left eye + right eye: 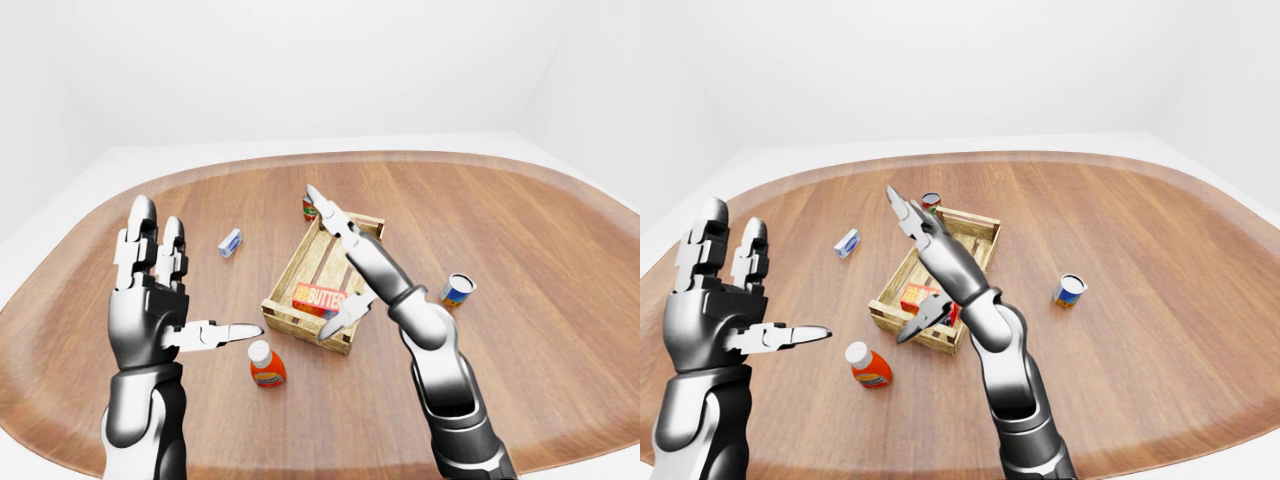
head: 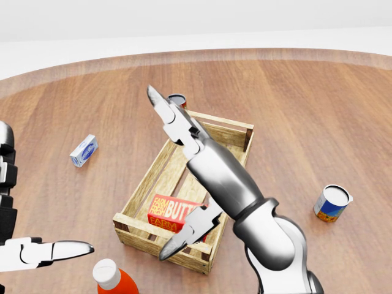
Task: Pick up the butter and put it in the tray.
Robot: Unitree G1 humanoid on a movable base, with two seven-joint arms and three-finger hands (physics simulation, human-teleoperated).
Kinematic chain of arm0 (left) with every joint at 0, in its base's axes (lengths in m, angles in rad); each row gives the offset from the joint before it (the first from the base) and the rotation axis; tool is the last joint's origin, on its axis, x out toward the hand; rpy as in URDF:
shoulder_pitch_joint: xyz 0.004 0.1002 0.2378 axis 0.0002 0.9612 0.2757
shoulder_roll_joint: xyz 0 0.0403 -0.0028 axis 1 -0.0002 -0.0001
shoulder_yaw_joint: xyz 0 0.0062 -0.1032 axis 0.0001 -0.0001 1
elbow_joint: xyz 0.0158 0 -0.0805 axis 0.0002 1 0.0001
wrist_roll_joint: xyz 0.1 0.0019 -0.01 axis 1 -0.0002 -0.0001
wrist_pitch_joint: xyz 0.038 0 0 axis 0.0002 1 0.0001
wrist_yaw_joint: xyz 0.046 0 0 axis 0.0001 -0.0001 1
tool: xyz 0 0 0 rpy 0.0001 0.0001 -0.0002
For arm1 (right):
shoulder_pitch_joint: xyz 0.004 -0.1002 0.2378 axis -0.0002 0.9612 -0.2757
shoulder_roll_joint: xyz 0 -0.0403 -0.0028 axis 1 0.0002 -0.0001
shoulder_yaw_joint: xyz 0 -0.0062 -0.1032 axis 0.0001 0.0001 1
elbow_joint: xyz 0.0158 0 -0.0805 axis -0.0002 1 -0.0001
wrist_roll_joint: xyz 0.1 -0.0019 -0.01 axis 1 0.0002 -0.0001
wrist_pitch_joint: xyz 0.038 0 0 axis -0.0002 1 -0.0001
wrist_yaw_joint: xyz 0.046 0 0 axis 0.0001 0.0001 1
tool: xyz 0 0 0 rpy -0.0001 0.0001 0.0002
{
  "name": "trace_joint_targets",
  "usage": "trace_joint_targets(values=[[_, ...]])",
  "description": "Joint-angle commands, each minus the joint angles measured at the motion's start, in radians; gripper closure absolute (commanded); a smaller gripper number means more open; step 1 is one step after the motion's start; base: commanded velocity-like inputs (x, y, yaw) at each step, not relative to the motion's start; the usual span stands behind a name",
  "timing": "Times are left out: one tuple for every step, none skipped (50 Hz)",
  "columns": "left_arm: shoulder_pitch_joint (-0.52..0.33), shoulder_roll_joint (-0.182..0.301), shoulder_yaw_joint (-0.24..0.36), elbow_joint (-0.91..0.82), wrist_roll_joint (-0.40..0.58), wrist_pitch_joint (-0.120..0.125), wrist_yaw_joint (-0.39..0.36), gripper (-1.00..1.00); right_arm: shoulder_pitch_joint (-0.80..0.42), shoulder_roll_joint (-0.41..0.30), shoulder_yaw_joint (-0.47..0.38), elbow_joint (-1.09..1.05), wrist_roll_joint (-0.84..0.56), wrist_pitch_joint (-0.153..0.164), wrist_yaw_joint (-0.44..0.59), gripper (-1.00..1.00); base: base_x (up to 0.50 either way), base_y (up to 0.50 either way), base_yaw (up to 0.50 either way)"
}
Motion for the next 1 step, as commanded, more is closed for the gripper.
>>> trace_joint_targets(values=[[0.005, -0.002, -0.005, 0.001, 0.004, 0.000, -0.003, -1.00, 0.271, -0.011, 0.088, -0.331, 0.028, 0.000, -0.050, -1.00, 0.00, 0.00, 0.00]])
